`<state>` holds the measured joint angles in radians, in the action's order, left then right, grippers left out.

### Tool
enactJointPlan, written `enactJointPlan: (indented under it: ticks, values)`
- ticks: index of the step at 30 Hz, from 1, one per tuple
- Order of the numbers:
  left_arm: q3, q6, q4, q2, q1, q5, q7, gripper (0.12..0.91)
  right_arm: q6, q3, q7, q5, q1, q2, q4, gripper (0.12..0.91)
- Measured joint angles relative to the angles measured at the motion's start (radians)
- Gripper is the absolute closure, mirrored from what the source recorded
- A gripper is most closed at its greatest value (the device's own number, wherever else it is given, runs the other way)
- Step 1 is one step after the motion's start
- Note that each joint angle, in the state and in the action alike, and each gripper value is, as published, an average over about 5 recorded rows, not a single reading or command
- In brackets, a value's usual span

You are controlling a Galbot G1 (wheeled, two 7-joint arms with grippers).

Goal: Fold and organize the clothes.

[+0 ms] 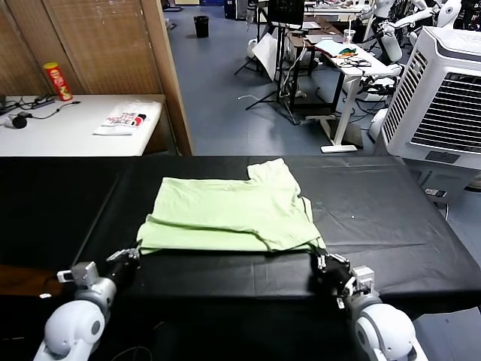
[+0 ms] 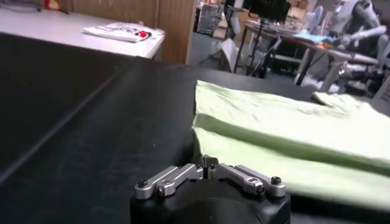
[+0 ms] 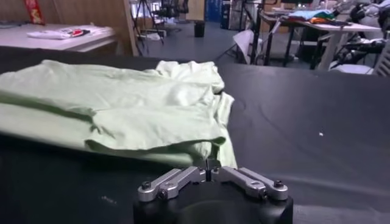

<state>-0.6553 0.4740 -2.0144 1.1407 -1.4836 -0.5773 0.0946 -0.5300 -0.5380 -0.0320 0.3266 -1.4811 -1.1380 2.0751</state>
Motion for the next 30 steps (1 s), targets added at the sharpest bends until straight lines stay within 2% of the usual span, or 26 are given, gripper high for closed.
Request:
enactJointPlan:
  ticks: [13, 15, 19, 22, 25, 28, 30]
  values:
    - [-0.006, 0.025, -0.094, 0.020, -0.126, 0.051, 0.008, 0.904, -0.017, -0.044, -0.022, 0.003, -0.119, 0.013, 0.048, 0.885]
    - [-0.011, 0.027, -0.104, 0.020, -0.138, 0.044, 0.006, 0.904, -0.021, -0.054, -0.024, 0.007, -0.133, 0.018, 0.062, 0.824]
    - [-0.023, 0.035, -0.130, 0.018, -0.163, 0.025, 0.011, 0.877, -0.030, -0.076, -0.022, 0.023, -0.166, 0.030, 0.101, 0.631]
    - [-0.031, 0.051, -0.155, 0.018, -0.180, 0.013, 0.024, 0.754, -0.037, -0.094, -0.016, 0.040, -0.190, 0.040, 0.141, 0.464]
    - [-0.038, 0.069, -0.182, 0.016, -0.197, 0.008, 0.032, 0.586, -0.047, -0.109, -0.010, 0.063, -0.203, 0.048, 0.185, 0.316]
    - [-0.048, 0.081, -0.210, 0.012, -0.205, -0.007, 0.038, 0.419, -0.053, -0.120, 0.006, 0.097, -0.193, 0.055, 0.218, 0.241]
    - [-0.057, 0.086, -0.225, 0.009, -0.199, -0.027, 0.046, 0.321, -0.052, -0.118, 0.023, 0.120, -0.167, 0.059, 0.224, 0.232]
